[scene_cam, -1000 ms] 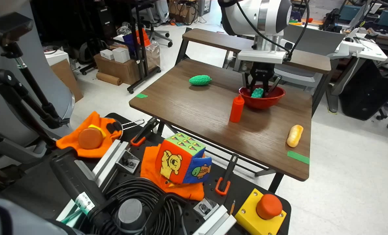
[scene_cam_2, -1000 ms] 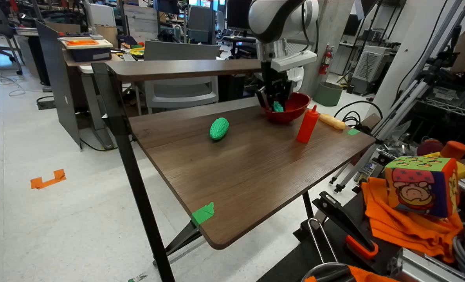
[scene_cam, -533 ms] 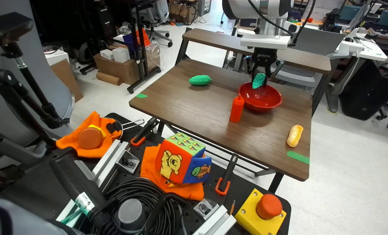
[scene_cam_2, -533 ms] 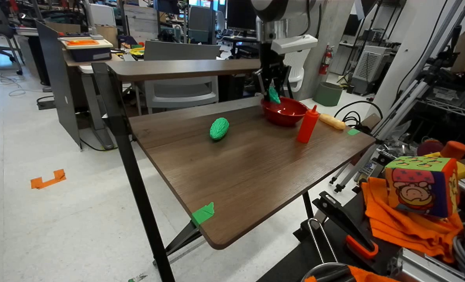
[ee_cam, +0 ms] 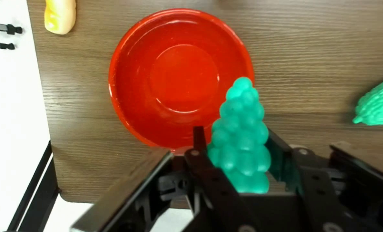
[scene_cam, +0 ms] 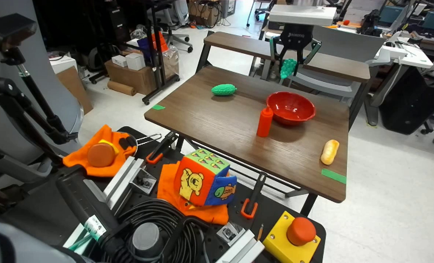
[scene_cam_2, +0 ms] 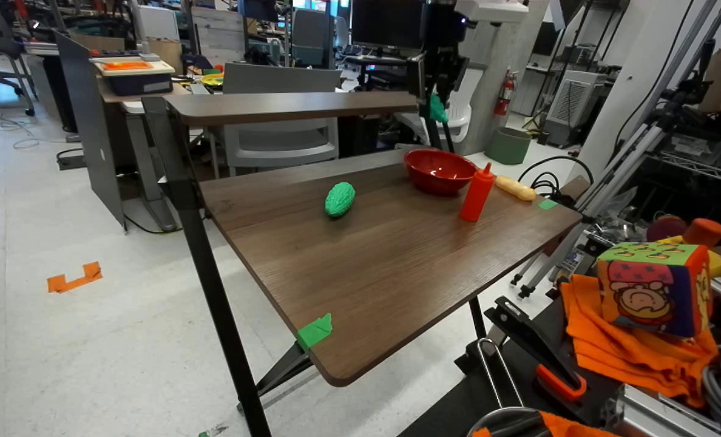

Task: Remove the green grapes from the red bowl.

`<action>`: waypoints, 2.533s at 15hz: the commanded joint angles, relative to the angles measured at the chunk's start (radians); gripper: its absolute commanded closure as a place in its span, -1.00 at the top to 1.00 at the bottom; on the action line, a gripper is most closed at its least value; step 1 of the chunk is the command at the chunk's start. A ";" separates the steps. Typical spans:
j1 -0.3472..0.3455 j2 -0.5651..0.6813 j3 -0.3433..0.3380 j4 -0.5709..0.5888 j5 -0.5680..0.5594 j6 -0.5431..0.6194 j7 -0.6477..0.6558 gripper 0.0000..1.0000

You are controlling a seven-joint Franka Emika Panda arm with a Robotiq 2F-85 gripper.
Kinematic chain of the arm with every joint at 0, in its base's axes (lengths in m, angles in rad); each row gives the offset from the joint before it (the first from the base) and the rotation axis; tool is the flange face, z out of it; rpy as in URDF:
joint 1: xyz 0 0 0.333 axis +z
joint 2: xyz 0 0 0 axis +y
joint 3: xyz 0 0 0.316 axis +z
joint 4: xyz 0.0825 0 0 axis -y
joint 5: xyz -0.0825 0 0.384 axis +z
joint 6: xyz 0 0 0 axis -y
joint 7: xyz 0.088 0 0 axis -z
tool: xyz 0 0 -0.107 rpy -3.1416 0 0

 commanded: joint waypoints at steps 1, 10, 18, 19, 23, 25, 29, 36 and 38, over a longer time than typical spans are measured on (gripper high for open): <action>-0.003 -0.195 0.062 -0.246 0.030 0.093 -0.089 -0.64; 0.157 -0.383 0.139 -0.698 -0.148 0.371 -0.059 -0.64; 0.240 -0.223 0.085 -0.677 -0.398 0.382 0.076 -0.64; 0.244 -0.203 0.086 -0.670 -0.404 0.377 0.075 -0.64; 0.281 -0.151 0.084 -0.655 -0.439 0.389 0.084 -0.64; 0.297 -0.119 0.091 -0.627 -0.434 0.387 0.085 -0.64; 0.321 -0.072 0.089 -0.589 -0.426 0.374 0.073 -0.64; 0.323 -0.038 0.072 -0.576 -0.416 0.363 0.068 0.94; 0.300 -0.090 0.082 -0.630 -0.401 0.362 0.041 1.00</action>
